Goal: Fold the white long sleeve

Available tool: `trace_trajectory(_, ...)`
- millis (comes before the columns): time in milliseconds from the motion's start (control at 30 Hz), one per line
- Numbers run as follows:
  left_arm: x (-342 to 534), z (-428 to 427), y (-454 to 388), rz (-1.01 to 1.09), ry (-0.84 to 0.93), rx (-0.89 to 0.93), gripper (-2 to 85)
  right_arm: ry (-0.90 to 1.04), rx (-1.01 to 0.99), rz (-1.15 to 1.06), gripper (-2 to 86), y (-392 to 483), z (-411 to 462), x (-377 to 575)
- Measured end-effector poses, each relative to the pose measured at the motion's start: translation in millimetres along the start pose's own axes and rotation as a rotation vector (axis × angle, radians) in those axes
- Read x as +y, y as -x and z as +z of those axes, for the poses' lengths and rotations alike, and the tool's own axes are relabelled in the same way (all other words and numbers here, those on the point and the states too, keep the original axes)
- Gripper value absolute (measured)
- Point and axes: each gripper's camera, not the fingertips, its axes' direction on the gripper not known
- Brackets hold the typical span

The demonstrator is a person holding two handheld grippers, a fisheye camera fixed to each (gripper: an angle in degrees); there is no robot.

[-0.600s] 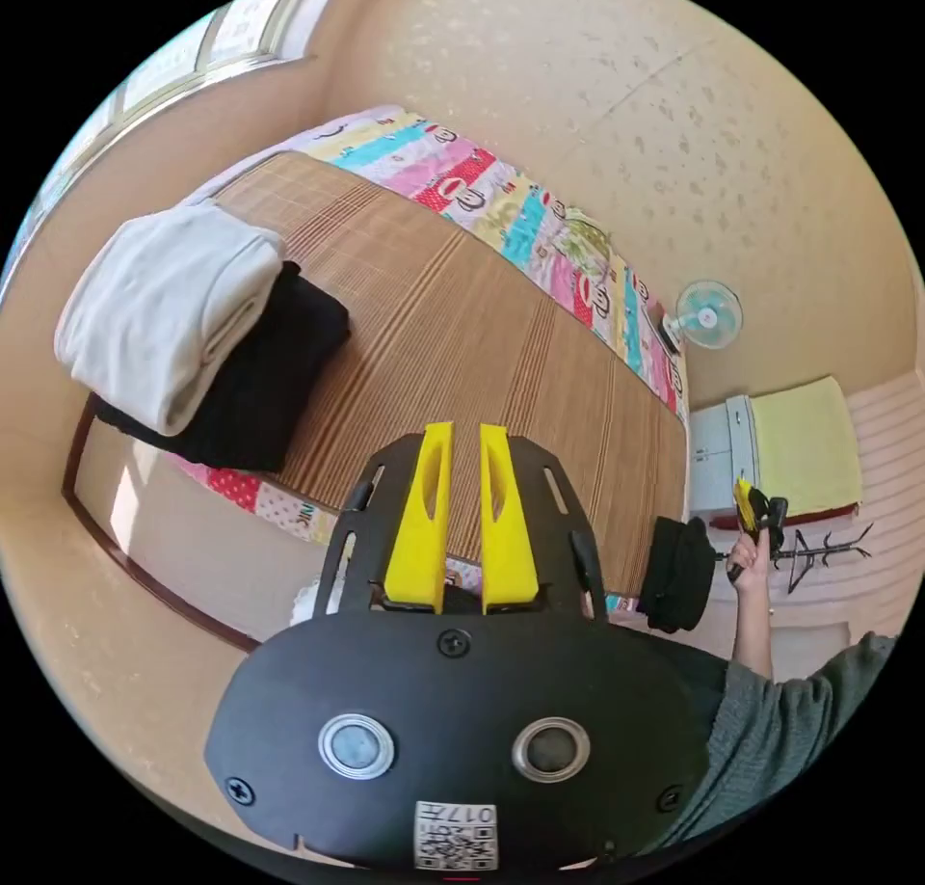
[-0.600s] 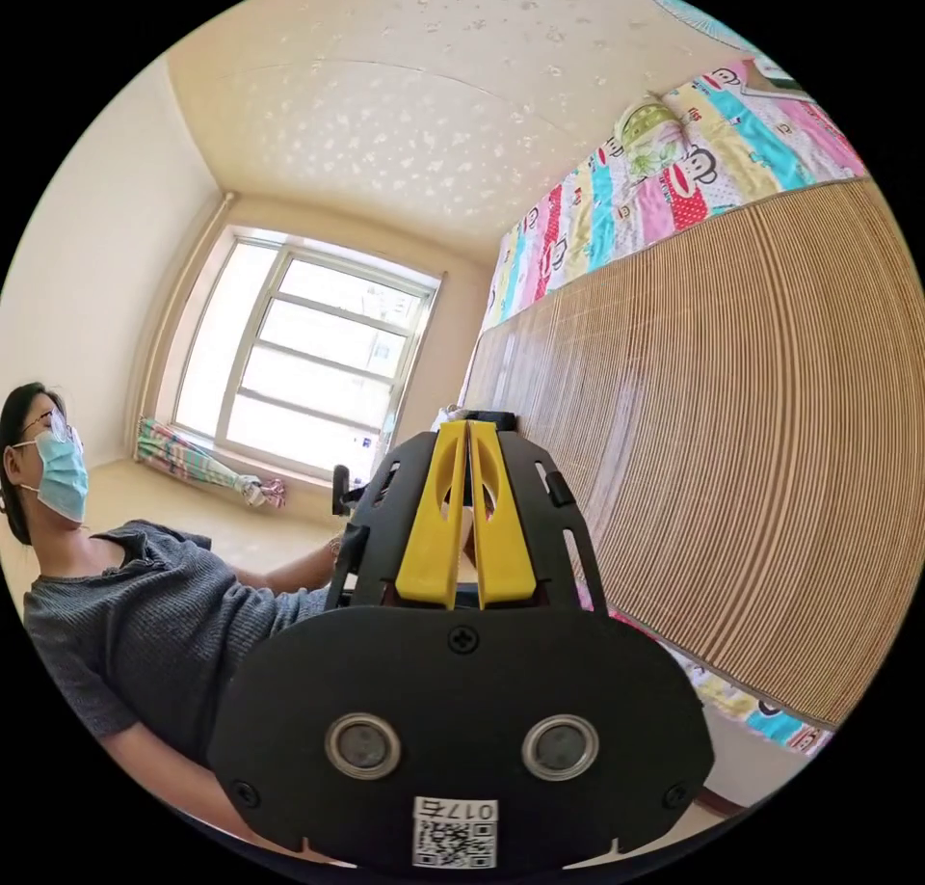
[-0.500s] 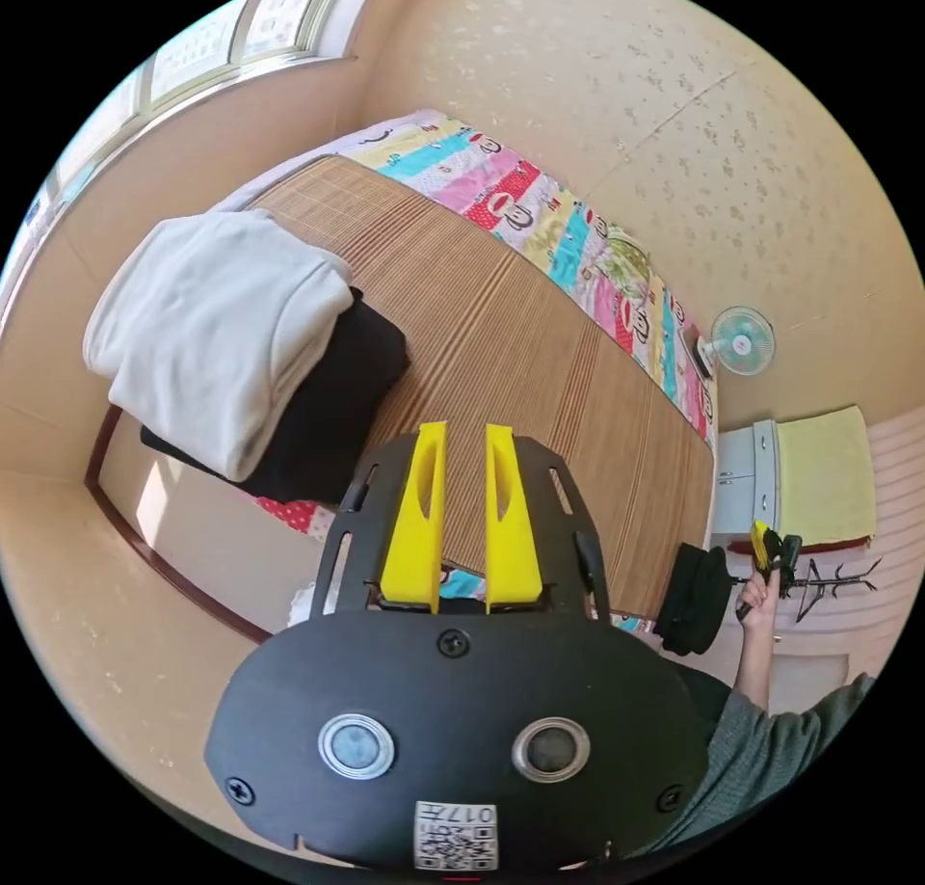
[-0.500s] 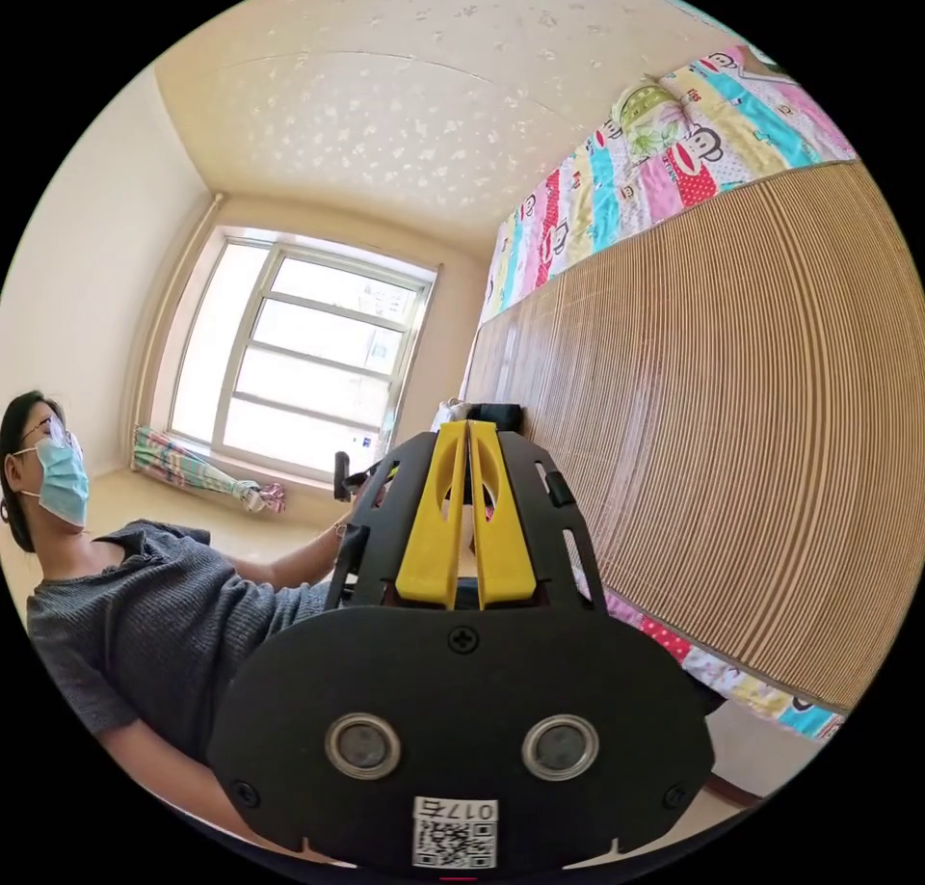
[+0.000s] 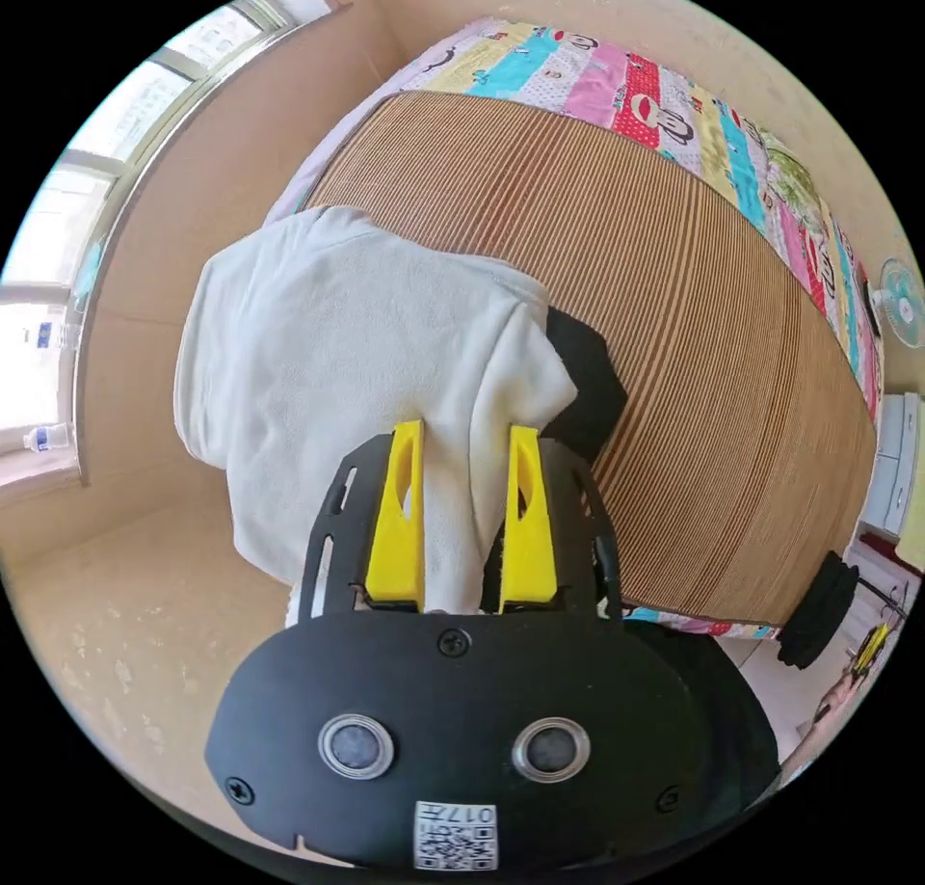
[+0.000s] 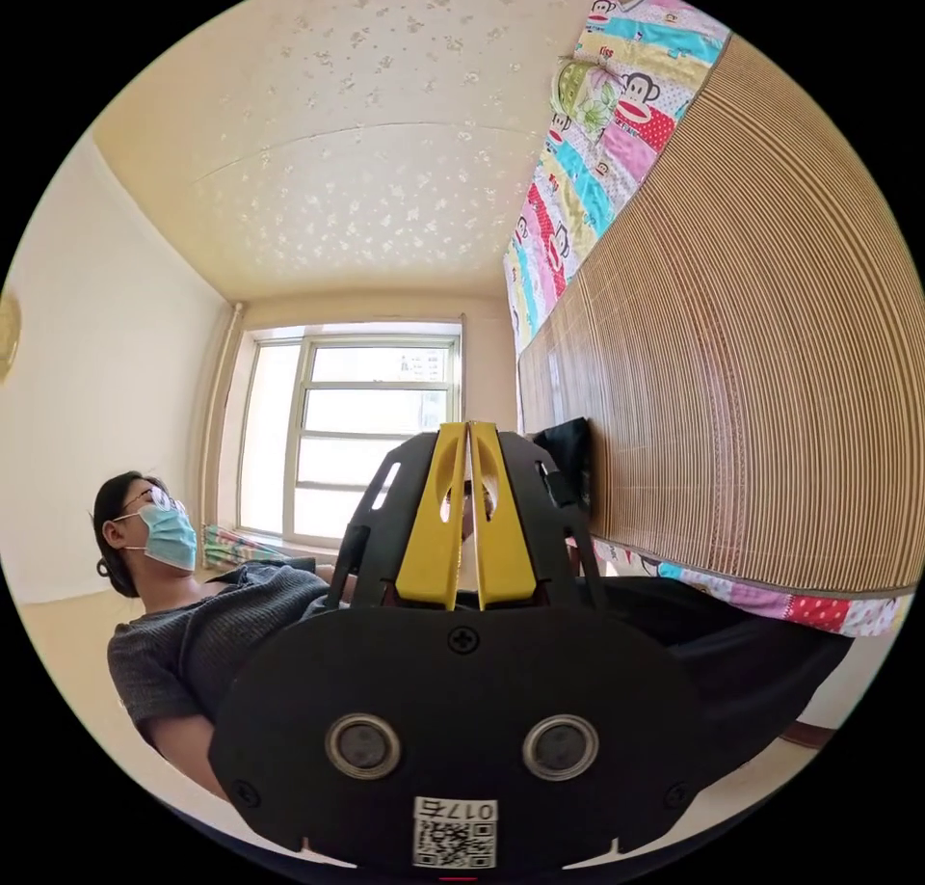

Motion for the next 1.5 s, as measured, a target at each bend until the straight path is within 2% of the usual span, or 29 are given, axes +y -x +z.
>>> trace_trajectory(33, 10.6, -8.6, 21.2, -0.036, -0.001, 0.111, 3.7, -0.013, 0.005, -0.007, 0.4, 1.3, -3.4, 3.9)
trace_trajectory(100, 31.2, -21.0, 56.2, -0.045, -0.012, 0.314, 2.4, -0.018, 0.03, -0.017, 0.5, 2.7, -6.2, 10.1)
trace_trajectory(167, 67.3, -55.2, 92.8, 0.084, -0.082, 0.567, 1.5, -0.014, 0.045, -0.036, 0.5, 4.3, -6.5, 16.3)
trace_trajectory(200, 78.5, -68.5, 101.2, 0.12, -0.115, 0.619, 1.4, -0.007, 0.047, -0.058, 0.5, 6.1, -5.0, 20.3)
trace_trajectory(267, 124.7, -127.2, 135.4, 0.226, -0.279, 0.895, 0.7, 0.01, 0.04, -0.104, 0.6, 10.0, -0.5, 25.4)
trace_trajectory(300, 136.6, -143.0, 141.7, 0.264, -0.33, 0.973, 0.7, 0.032, 0.032, -0.141, 0.7, 13.3, 4.6, 27.6)
trace_trajectory(367, 187.3, -210.3, 148.6, 0.513, -0.559, 1.231, 0.4, 0.073, 0.014, -0.208, 0.9, 20.1, 15.3, 28.4)
trace_trajectory(400, 199.7, -226.3, 146.1, 0.585, -0.608, 1.284, 0.3, 0.108, -0.001, -0.258, 1.1, 26.5, 24.5, 27.2)
trace_trajectory(467, 243.0, -280.4, 123.9, 0.893, -0.743, 1.474, 0.2, 0.168, -0.045, -0.343, 1.5, 40.6, 40.5, 22.9)
trace_trajectory(500, 253.8, -292.3, 114.9, 0.984, -0.765, 1.514, 0.2, 0.214, -0.081, -0.41, 1.9, 54.1, 53.0, 19.0)
trace_trajectory(567, 294.1, -330.5, 70.7, 1.335, -0.84, 1.705, 0.3, 0.29, -0.124, -0.524, 3.1, 80.1, 73.6, 14.1)
trace_trajectory(667, 320.5, -353.0, 4.4, 1.562, -0.824, 1.952, 0.6, 0.379, -0.168, -0.735, 9.0, 134.4, 107.1, 16.6)
trace_trajectory(767, 342.8, -355.9, -64.3, 1.675, -0.703, 2.08, 0.8, 0.304, -0.157, -0.949, 15.1, 183.9, 119.9, 36.1)
trace_trajectory(867, 376.6, -343.6, -128.2, 1.732, -0.538, 2.158, 0.9, 0.29, -0.09, -1.07, 16.6, 208.4, 136.0, 53.7)
trace_trajectory(967, 417.4, -323.7, -187.8, 1.778, -0.327, 2.18, 1.0, 0.512, -0.076, -1.13, 17.6, 203.7, 174.6, 67.4)
trace_trajectory(1000, 425.9, -319.4, -197.5, 1.784, -0.3, 2.164, 1.0, 0.644, -0.084, -1.14, 17.5, 196.1, 192.7, 76.5)
trace_trajectory(1033, 442.0, -311.4, -214.1, 1.794, -0.25, 2.12, 1.1, 0.736, -0.01, -1.153, 16.7, 185.8, 209.6, 88.1)
trace_trajectory(1100, 462.2, -302.7, -228.7, 1.819, -0.2, 2.08, 1.3, 0.835, 0.08, -1.17, 11.7, 169.5, 227.3, 106.7)
trace_trajectory(1133, 473.0, -298.8, -232.2, 1.83, -0.197, 2.049, 1.4, 0.867, 0.044, -1.174, 8.9, 163.3, 230.6, 116.3)
trace_trajectory(1200, 483.9, -294.4, -233.3, 1.823, -0.208, 1.98, 1.7, 0.78, 0.046, -1.163, 6.1, 159.7, 226.3, 122.6)
trace_trajectory(1300, 494.1, -288.5, -233.3, 1.761, -0.218, 1.821, 2.5, 0.513, 0.223, -1.073, 3.9, 166.0, 208.8, 118.2)
trace_trajectory(1433, 483.0, -265.3, -246.0, 1.429, -0.194, 1.409, 5.7, 0.18, 0.635, -1.059, 2.7, 197.6, 201.5, 133.2)
trace_trajectory(1500, 466.6, -248.8, -245.1, 1.211, -0.202, 1.349, 7.4, 0.107, 0.733, -1.097, 2.5, 211.4, 209.9, 144.8)
